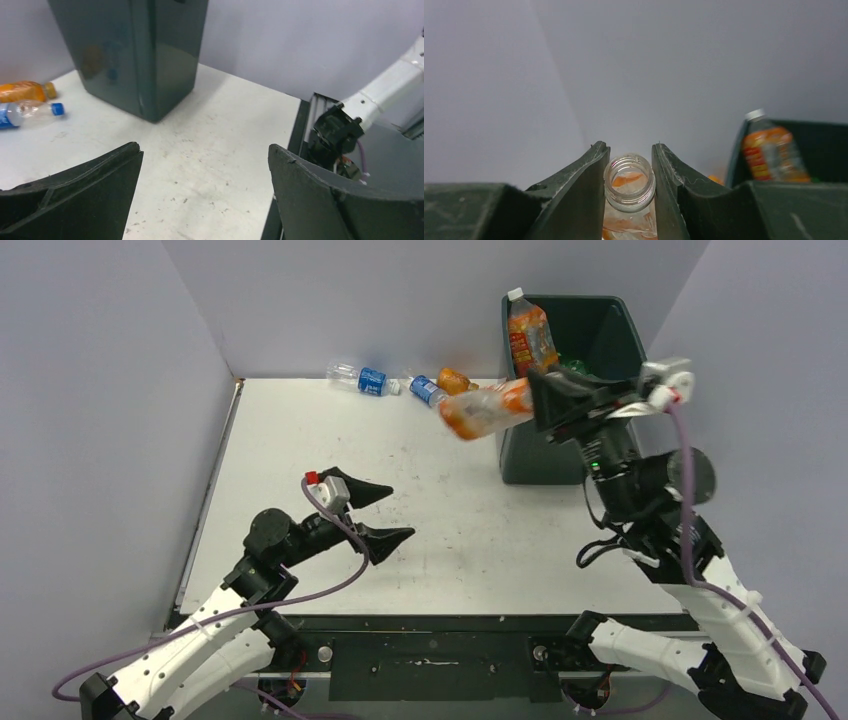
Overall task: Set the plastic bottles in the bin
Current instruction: Place the plastic bottle in the trash bin.
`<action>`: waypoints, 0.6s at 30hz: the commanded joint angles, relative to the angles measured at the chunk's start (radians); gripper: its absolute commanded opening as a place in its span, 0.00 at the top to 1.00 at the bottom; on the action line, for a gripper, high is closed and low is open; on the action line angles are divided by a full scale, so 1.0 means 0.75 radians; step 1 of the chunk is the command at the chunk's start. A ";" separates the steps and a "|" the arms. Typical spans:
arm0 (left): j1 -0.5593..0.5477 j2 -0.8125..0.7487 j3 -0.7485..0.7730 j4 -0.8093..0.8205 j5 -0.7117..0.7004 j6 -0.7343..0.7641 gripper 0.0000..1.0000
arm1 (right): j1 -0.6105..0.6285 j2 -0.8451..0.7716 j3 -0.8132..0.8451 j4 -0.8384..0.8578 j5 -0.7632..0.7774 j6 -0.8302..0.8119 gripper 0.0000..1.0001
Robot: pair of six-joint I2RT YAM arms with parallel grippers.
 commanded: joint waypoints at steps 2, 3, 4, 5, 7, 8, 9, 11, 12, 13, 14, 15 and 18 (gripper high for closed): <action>0.012 -0.070 -0.026 0.140 -0.258 0.008 0.04 | -0.003 -0.014 0.054 0.559 0.735 -0.494 0.95; 0.015 -0.072 -0.028 0.140 -0.286 0.008 0.04 | -0.003 0.004 0.039 0.711 0.791 -0.606 0.95; 0.015 -0.073 -0.030 0.140 -0.306 0.008 0.04 | -0.003 0.037 0.029 0.849 0.866 -0.709 0.95; 0.015 -0.073 -0.032 0.140 -0.322 0.008 0.04 | -0.003 0.083 0.028 1.006 0.931 -0.838 0.95; 0.015 -0.070 -0.034 0.137 -0.354 0.006 0.04 | -0.026 0.205 0.024 1.352 1.008 -1.180 0.95; 0.016 -0.066 -0.032 0.134 -0.371 0.003 0.04 | -0.062 0.277 0.023 1.519 1.019 -1.276 0.95; 0.018 -0.062 -0.030 0.129 -0.392 -0.002 0.04 | -0.116 0.339 0.024 1.625 1.013 -1.310 0.95; 0.021 -0.049 -0.023 0.110 -0.444 -0.019 0.04 | -0.234 0.424 0.023 1.689 0.991 -1.223 0.95; 0.024 -0.041 -0.019 0.097 -0.463 -0.019 0.04 | -0.313 0.454 0.024 1.657 0.971 -1.123 0.95; 0.024 -0.035 -0.015 0.084 -0.469 -0.013 0.04 | -0.387 0.478 0.027 1.596 0.955 -1.000 0.95; 0.023 -0.027 -0.010 0.073 -0.468 -0.003 0.04 | -0.470 0.499 0.032 1.514 0.944 -0.849 0.95; 0.022 -0.022 -0.006 0.062 -0.468 0.004 0.04 | -0.553 0.516 0.031 1.433 0.921 -0.710 0.95; 0.021 -0.018 -0.006 0.060 -0.464 0.008 0.04 | -0.771 0.570 0.011 1.262 0.824 -0.345 0.95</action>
